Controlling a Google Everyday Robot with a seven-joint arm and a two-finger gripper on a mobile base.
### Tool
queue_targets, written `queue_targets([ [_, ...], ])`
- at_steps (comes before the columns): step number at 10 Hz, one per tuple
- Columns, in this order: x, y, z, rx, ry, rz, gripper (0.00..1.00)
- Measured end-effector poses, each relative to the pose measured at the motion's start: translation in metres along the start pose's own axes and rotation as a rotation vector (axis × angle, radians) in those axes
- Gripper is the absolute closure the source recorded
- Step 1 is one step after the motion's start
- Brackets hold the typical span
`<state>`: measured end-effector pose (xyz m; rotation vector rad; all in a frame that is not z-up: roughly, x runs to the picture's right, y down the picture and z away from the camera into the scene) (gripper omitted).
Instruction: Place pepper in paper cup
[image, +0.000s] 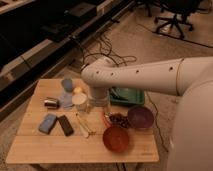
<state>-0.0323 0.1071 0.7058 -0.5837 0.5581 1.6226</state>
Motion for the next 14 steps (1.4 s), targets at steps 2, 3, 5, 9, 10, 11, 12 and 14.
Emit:
queue_targets([
  [2, -0.001, -0.006, 0.003, -0.001, 0.003, 0.022, 0.35],
  [3, -0.002, -0.009, 0.004, -0.004, 0.005, 0.033, 0.35],
  [5, -0.005, -0.018, 0.005, -0.006, 0.005, 0.057, 0.35],
  [9, -0.005, -0.019, 0.005, -0.007, 0.006, 0.061, 0.35],
  [10, -0.005, -0.019, 0.006, -0.006, 0.006, 0.062, 0.35],
  [11, -0.005, -0.02, 0.005, -0.007, 0.006, 0.064, 0.35],
  [12, -0.006, -0.021, 0.005, -0.007, 0.006, 0.065, 0.35],
  [14, -0.006, -0.021, 0.005, -0.007, 0.006, 0.065, 0.35],
])
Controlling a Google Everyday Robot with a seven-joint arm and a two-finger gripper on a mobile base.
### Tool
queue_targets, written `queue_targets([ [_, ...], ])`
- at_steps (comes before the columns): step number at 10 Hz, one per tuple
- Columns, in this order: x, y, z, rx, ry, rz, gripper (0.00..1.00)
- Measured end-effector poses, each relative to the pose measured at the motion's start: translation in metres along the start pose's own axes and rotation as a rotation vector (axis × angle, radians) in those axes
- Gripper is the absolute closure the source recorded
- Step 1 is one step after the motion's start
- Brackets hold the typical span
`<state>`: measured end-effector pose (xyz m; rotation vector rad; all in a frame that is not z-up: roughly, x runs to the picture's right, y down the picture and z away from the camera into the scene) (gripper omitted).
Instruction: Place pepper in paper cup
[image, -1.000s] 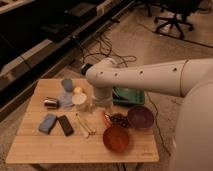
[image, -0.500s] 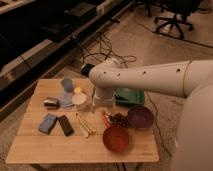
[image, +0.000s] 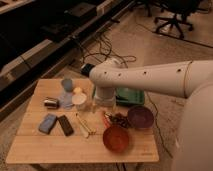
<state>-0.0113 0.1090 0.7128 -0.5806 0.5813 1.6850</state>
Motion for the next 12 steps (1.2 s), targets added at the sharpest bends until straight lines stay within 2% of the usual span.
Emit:
queue_targets([
  [3, 0.0, -0.001, 0.004, -0.002, 0.008, 0.0, 0.35],
  [8, -0.005, -0.037, 0.057, -0.012, 0.024, 0.004, 0.35],
  [10, -0.009, -0.045, 0.067, -0.03, 0.022, 0.0, 0.35],
  [12, -0.014, -0.043, 0.074, -0.046, 0.029, -0.013, 0.35],
])
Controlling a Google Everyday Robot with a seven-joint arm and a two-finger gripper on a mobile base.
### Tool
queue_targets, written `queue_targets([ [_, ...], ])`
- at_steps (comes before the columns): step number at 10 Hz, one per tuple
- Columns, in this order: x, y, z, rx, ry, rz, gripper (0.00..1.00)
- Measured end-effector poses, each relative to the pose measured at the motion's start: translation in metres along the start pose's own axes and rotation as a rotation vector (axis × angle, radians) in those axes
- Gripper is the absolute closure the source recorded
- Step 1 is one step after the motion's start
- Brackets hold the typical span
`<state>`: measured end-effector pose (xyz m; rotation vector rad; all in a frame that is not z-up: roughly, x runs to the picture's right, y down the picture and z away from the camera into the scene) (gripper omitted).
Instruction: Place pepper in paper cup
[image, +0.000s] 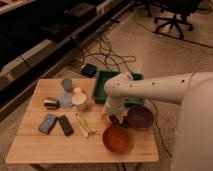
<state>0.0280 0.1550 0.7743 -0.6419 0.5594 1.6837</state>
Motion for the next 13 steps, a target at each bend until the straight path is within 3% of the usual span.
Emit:
queue_targets([
  [5, -0.005, -0.004, 0.029, -0.006, 0.057, -0.013, 0.35],
  [8, -0.006, -0.004, 0.036, -0.013, 0.065, -0.034, 0.35],
  [10, -0.007, 0.007, 0.03, 0.017, 0.057, -0.049, 0.35],
  [13, -0.012, 0.011, 0.011, 0.03, 0.054, -0.036, 0.35],
])
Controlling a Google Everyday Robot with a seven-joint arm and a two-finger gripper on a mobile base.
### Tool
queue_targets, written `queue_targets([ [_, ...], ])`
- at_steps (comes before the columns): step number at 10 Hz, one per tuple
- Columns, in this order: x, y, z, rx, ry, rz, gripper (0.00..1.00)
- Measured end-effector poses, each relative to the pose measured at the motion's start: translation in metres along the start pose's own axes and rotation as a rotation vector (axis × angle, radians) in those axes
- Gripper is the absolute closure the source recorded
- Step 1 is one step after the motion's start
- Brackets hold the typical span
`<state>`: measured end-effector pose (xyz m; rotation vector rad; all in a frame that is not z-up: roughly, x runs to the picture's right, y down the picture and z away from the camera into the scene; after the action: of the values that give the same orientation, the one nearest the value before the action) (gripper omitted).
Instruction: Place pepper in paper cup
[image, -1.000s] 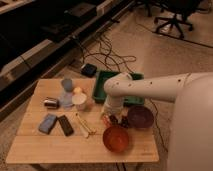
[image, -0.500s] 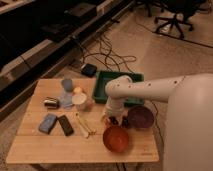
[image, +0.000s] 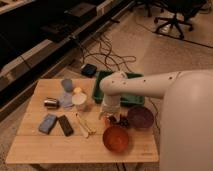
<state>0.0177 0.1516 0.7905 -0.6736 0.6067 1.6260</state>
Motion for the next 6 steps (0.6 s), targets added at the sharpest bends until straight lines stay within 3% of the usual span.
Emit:
queue_targets([
  [6, -0.008, 0.012, 0.007, -0.033, 0.041, -0.012, 0.35],
])
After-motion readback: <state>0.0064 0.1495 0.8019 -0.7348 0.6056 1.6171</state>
